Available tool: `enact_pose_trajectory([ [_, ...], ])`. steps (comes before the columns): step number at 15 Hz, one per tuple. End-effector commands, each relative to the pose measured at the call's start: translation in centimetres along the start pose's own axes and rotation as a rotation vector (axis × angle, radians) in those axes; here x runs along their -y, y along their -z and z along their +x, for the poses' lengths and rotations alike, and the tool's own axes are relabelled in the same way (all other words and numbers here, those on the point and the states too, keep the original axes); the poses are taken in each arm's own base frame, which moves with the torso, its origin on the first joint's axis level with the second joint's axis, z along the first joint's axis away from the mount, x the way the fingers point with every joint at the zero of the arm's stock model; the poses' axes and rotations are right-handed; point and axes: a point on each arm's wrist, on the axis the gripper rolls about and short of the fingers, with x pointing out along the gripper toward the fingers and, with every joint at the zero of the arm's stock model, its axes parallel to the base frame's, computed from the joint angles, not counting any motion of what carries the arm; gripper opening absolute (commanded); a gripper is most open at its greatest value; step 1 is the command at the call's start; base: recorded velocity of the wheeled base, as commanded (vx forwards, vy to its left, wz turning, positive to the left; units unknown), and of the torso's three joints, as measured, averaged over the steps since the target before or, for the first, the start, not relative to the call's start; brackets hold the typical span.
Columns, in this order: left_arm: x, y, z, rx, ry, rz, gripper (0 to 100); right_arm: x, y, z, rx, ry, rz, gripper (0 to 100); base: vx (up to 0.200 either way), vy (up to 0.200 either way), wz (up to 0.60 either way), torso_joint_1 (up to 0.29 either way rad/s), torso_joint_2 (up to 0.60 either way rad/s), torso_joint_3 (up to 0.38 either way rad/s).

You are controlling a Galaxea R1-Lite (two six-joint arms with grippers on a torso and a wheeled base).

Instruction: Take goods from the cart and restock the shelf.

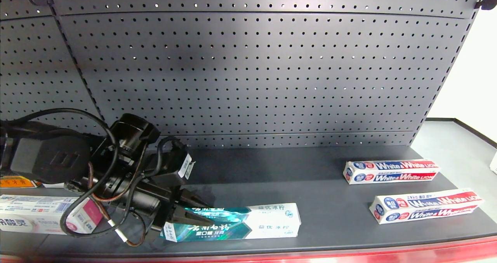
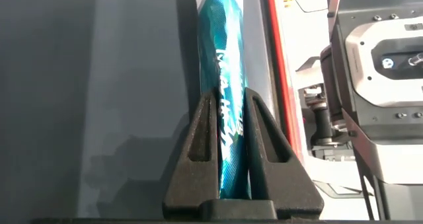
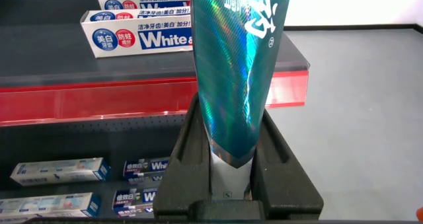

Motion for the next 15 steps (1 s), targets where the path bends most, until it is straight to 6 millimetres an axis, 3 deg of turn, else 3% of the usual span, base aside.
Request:
enact_pose_trajectory([
  [1, 0.48, -0.11, -0.23, 0.001, -0.002, 0.003, 0, 0.00, 0.00, 0.00, 0.000, 0.001, 0.000, 0, 0.000, 0.000, 0.00, 0.000, 0.00, 0.000],
  [15, 0.00, 0.54, 0.34, 0.006, -0.015, 0.001, 0, 0.00, 0.00, 0.00, 0.000, 0.000, -0.001, 0, 0.000, 0.000, 0.00, 0.000, 0.00, 0.000],
])
